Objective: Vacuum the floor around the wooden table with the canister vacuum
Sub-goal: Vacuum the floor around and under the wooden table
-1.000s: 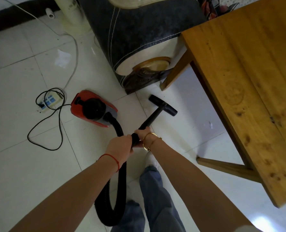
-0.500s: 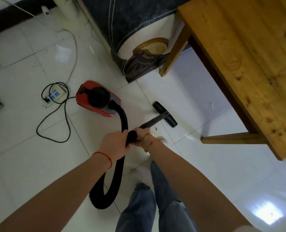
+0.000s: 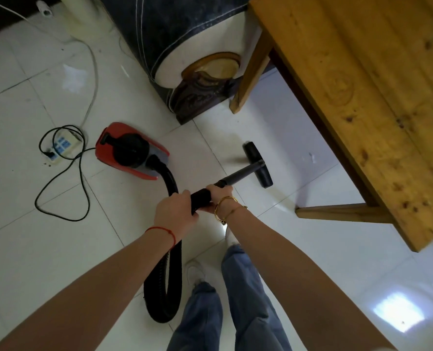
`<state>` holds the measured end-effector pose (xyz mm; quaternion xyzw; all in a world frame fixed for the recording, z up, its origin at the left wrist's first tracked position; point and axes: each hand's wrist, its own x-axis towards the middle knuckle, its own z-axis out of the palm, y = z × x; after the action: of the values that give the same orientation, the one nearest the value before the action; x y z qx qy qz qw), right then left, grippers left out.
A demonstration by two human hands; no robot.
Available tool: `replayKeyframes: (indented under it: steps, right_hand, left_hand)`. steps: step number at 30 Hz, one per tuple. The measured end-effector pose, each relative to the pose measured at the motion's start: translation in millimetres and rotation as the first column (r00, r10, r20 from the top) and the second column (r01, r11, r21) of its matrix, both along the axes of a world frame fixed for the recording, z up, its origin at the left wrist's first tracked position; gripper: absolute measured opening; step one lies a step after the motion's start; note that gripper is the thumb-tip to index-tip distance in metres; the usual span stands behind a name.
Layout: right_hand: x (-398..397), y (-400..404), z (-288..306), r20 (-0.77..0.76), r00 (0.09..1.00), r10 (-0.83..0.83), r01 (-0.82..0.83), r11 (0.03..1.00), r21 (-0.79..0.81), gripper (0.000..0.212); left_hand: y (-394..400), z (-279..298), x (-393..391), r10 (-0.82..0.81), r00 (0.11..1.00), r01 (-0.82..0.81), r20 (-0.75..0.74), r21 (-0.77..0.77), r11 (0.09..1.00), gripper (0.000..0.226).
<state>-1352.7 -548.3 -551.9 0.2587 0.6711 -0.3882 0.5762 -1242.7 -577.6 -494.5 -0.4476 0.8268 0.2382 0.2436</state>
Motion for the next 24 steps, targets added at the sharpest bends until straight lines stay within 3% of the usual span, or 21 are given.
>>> replayKeyframes:
  steps: [13,24]
  right_hand:
    - [-130,-17,-18,-0.055,0.998,0.039,-0.039,0.999,-0.002,0.054]
    - [-118,-38,-4,-0.008,0.997,0.074,-0.074,0.997,-0.005,0.053]
  left_hand:
    - [-14,-14,-129,0.041,0.997,-0.04,-0.064,0.029,0.999,0.028]
    - [-33,2,-119,0.047,0.999,-0.046,-0.024,0.029,0.998,0.026]
